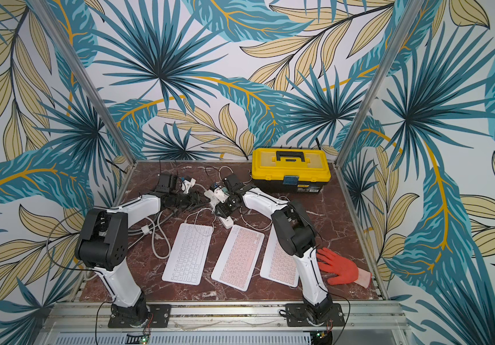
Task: Unplug the wireless keyboard
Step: Adjust the plug at the socket, then remove the power cord from the plug.
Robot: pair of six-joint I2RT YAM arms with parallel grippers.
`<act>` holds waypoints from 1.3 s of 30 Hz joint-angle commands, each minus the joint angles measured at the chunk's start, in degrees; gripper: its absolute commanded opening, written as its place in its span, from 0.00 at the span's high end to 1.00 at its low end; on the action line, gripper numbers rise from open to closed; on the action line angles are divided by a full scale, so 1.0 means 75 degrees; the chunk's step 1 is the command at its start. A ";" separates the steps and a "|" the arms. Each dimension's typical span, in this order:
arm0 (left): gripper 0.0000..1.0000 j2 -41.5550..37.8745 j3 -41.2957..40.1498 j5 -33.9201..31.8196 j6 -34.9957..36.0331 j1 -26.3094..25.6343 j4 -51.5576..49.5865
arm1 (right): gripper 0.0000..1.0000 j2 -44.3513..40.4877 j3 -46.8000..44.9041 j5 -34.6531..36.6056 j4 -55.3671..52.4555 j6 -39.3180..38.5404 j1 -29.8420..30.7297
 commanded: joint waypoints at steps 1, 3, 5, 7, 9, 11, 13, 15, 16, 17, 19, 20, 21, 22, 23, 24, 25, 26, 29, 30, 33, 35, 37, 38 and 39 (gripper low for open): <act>0.56 0.0102 -0.0092 -0.0075 0.0017 0.0036 0.0025 | 0.62 0.0065 0.0125 -0.0389 -0.0221 0.0182 -0.0052; 0.56 0.0101 -0.0104 -0.0095 0.0029 0.0037 0.0032 | 0.69 0.0135 0.0164 -0.0477 -0.0248 0.0209 -0.0051; 0.56 0.0102 -0.0118 -0.0093 0.0039 0.0036 0.0040 | 0.74 0.0196 0.0224 -0.0519 -0.0292 0.0252 -0.0053; 0.56 0.0079 -0.0130 -0.0104 0.0071 0.0036 0.0039 | 0.80 0.0204 0.0236 -0.0537 -0.0292 0.0269 -0.0058; 0.56 0.0055 -0.0139 -0.0104 0.0101 0.0051 0.0038 | 0.85 0.0129 0.0214 -0.0514 -0.0270 0.0292 -0.0051; 0.56 0.0026 -0.0129 -0.0085 0.0153 0.0078 0.0042 | 0.87 -0.0023 0.0147 -0.0514 -0.0216 0.0297 -0.0066; 0.56 -0.0015 -0.0082 -0.0008 0.0260 0.0083 0.0037 | 0.88 -0.0274 -0.0009 -0.0617 -0.0019 0.0343 -0.0101; 0.55 -0.0080 0.0003 0.0156 0.0443 0.0083 0.0043 | 0.88 -0.0498 -0.0185 -0.0832 0.0205 0.0435 -0.0170; 0.55 -0.0102 0.0057 0.0291 0.0539 0.0083 0.0030 | 0.88 -0.0632 -0.0262 -0.0950 0.0332 0.0506 -0.0219; 0.54 -0.0134 0.0092 0.0385 0.0640 0.0086 0.0033 | 0.88 -0.0742 -0.0320 -0.1071 0.0430 0.0574 -0.0264; 0.53 -0.0230 0.0208 0.0585 0.0861 0.0083 0.0042 | 0.88 -0.0952 -0.0400 -0.1357 0.0628 0.0707 -0.0393; 0.53 -0.0275 0.0271 0.0648 0.0972 0.0083 0.0039 | 0.88 -0.1038 -0.0428 -0.1492 0.0703 0.0758 -0.0463; 0.52 -0.0328 0.0322 0.0690 0.1067 0.0084 0.0038 | 0.89 -0.1127 -0.0469 -0.1672 0.0826 0.0839 -0.0529; 0.51 -0.0383 0.0410 0.0721 0.1163 0.0084 0.0042 | 0.88 -0.1221 -0.0520 -0.1838 0.0988 0.0912 -0.0596; 0.51 -0.0422 0.0498 0.0759 0.1243 0.0083 0.0040 | 0.88 -0.1290 -0.0558 -0.1956 0.1136 0.0973 -0.0640; 0.50 -0.0447 0.0621 0.0815 0.1324 0.0086 0.0037 | 0.88 -0.1345 -0.0587 -0.2102 0.1305 0.1065 -0.0687; 0.49 -0.0454 0.0750 0.0878 0.1387 0.0083 0.0040 | 0.88 -0.1391 -0.0606 -0.2264 0.1441 0.1167 -0.0716; 0.49 -0.0455 0.0873 0.0930 0.1444 0.0083 0.0050 | 0.88 -0.1409 -0.0607 -0.2405 0.1587 0.1254 -0.0747; 0.47 -0.0406 0.1265 0.1199 0.1535 0.0083 0.0101 | 0.89 -0.1437 -0.0572 -0.2860 0.2148 0.1584 -0.0792; 0.46 -0.0362 0.1397 0.1382 0.1514 0.0083 0.0107 | 0.89 -0.1443 -0.0572 -0.3024 0.2314 0.1729 -0.0800; 0.44 -0.0316 0.1729 0.1769 0.1420 0.0083 0.0257 | 0.88 -0.1456 -0.0589 -0.3346 0.2672 0.2054 -0.0834; 0.43 -0.0339 0.1842 0.1948 0.1358 0.0096 0.0389 | 0.88 -0.1454 -0.0628 -0.3546 0.2940 0.2269 -0.0859; 0.42 -0.0310 0.1989 0.2178 0.1241 0.0118 0.0484 | 0.88 -0.1454 -0.0685 -0.3734 0.3210 0.2523 -0.0871; 0.41 -0.0248 0.2097 0.2314 0.1183 0.0118 0.0488 | 0.88 -0.1455 -0.0721 -0.3812 0.3413 0.2658 -0.0883; 0.40 -0.0179 0.2180 0.2413 0.1080 0.0124 0.0485 | 0.88 -0.1454 -0.0770 -0.3877 0.3595 0.2828 -0.0903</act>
